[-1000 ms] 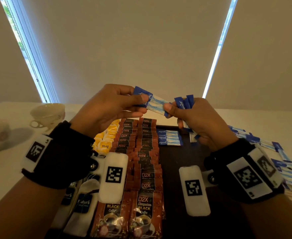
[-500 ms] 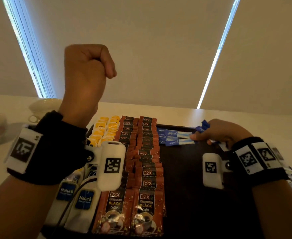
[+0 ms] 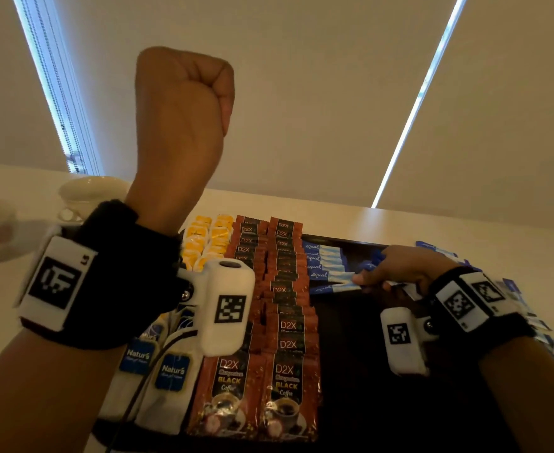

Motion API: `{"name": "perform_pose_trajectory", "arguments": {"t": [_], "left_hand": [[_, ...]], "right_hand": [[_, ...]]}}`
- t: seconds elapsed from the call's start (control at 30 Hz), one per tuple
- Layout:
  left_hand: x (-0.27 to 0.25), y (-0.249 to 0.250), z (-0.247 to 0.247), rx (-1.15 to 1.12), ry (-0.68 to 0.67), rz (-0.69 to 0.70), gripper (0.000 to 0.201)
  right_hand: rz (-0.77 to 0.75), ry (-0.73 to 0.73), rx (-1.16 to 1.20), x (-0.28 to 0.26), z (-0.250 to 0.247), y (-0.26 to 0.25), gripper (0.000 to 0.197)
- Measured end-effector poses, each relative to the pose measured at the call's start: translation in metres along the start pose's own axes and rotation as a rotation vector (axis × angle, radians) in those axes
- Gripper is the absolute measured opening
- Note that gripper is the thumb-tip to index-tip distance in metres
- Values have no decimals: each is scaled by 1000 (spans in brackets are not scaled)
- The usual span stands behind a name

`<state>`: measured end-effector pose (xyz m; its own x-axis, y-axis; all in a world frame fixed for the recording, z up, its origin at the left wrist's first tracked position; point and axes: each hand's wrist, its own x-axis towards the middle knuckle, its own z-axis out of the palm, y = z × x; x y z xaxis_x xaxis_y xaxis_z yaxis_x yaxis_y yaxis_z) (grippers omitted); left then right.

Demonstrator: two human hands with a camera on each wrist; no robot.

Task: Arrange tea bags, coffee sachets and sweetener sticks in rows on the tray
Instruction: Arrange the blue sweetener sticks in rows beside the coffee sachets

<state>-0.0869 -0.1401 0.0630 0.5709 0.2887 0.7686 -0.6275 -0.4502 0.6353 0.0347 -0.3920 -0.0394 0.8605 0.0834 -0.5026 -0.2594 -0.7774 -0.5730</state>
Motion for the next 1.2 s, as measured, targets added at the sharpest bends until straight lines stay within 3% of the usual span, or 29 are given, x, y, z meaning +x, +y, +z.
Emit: {"name": "perform_pose_trajectory", "arguments": {"t": [0.13, 0.3, 0.53, 0.67, 0.83, 1.2], "left_hand": [[-1, -4, 1, 45, -15, 8, 23], [-2, -13, 2, 156, -51, -16, 29], [-1, -18, 2, 217, -82, -22, 33], [-1, -18, 2, 222, -81, -38, 32], [0, -17, 2, 229, -93, -45, 34], [2, -23, 2, 273, -105, -75, 46]], "right_hand": [[-17, 34, -64, 1, 2, -9, 25], [-42, 46, -129, 1, -1, -9, 19], [-293, 9, -326, -12, 4, -8, 35], [-415, 10, -437, -13, 8, -15, 28], [-418, -2, -532, -12, 14, -22, 22], [-429, -17, -515, 1, 17, -35, 22]]}}
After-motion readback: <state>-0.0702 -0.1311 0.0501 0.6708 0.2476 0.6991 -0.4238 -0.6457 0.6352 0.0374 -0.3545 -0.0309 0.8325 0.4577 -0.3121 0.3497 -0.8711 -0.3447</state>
